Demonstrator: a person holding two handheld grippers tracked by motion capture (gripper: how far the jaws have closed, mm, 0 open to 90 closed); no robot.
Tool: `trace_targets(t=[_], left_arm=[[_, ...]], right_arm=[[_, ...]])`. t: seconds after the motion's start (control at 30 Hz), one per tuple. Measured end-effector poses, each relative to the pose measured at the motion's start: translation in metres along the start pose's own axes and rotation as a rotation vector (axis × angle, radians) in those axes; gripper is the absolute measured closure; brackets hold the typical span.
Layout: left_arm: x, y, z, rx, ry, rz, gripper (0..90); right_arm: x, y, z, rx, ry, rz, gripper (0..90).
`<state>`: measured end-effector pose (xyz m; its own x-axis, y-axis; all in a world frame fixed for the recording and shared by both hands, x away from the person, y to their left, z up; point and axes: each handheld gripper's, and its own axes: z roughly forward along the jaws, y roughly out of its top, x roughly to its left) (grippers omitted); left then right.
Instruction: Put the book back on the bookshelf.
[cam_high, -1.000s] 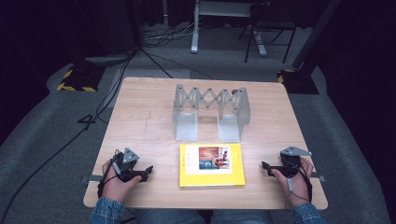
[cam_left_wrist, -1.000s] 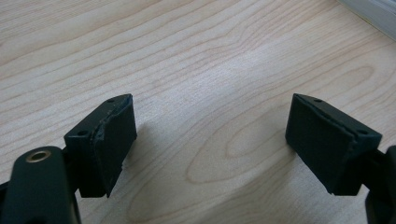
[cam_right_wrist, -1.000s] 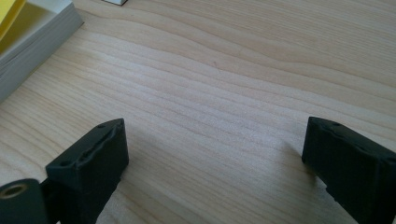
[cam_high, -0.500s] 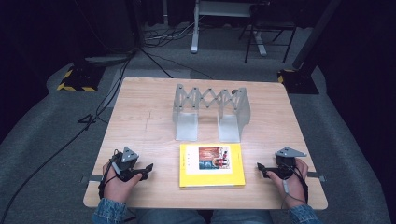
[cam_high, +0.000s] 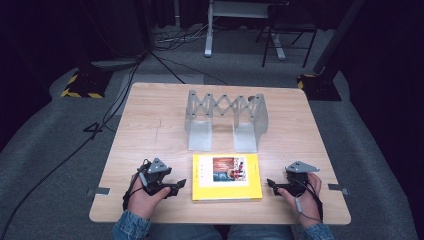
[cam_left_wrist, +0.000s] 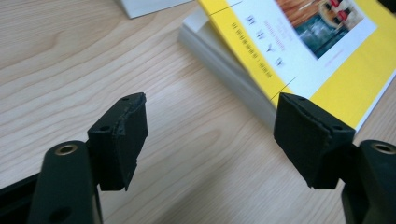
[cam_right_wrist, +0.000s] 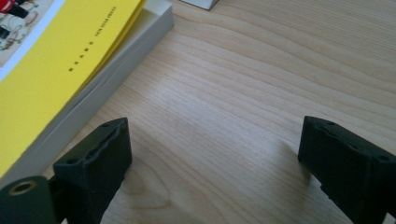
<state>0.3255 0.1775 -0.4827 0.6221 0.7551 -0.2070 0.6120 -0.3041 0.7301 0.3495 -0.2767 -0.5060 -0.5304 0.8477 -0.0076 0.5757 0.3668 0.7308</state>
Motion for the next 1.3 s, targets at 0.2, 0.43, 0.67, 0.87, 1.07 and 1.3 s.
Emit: trace_targets(t=[0.2, 0.43, 0.67, 0.87, 1.07, 1.3], left_arm=[[-0.012, 0.002, 0.018, 0.0, -0.033, -0.008, 24.7], [-0.013, 0.0, 0.026, 0.031, -0.012, 0.01, 23.3], [-0.014, -0.001, 0.03, 0.033, -0.044, 0.012, 24.1], [-0.02, -0.002, 0.038, 0.021, -0.142, 0.034, 33.0], [-0.023, -0.002, 0.038, 0.024, -0.131, 0.053, 33.0], [-0.027, 0.002, 0.032, 0.005, -0.087, 0.135, 46.8]], right_arm=[[0.016, 0.002, 0.002, 0.0, 0.028, -0.027, 9.7], [0.027, 0.003, 0.003, -0.002, 0.044, -0.039, 11.1], [0.027, 0.003, 0.003, -0.002, 0.044, -0.038, 11.1], [0.027, 0.003, 0.003, -0.002, 0.044, -0.038, 11.1], [0.027, 0.003, 0.003, -0.003, 0.045, -0.038, 11.2], [0.027, 0.003, 0.003, -0.003, 0.045, -0.038, 11.2]])
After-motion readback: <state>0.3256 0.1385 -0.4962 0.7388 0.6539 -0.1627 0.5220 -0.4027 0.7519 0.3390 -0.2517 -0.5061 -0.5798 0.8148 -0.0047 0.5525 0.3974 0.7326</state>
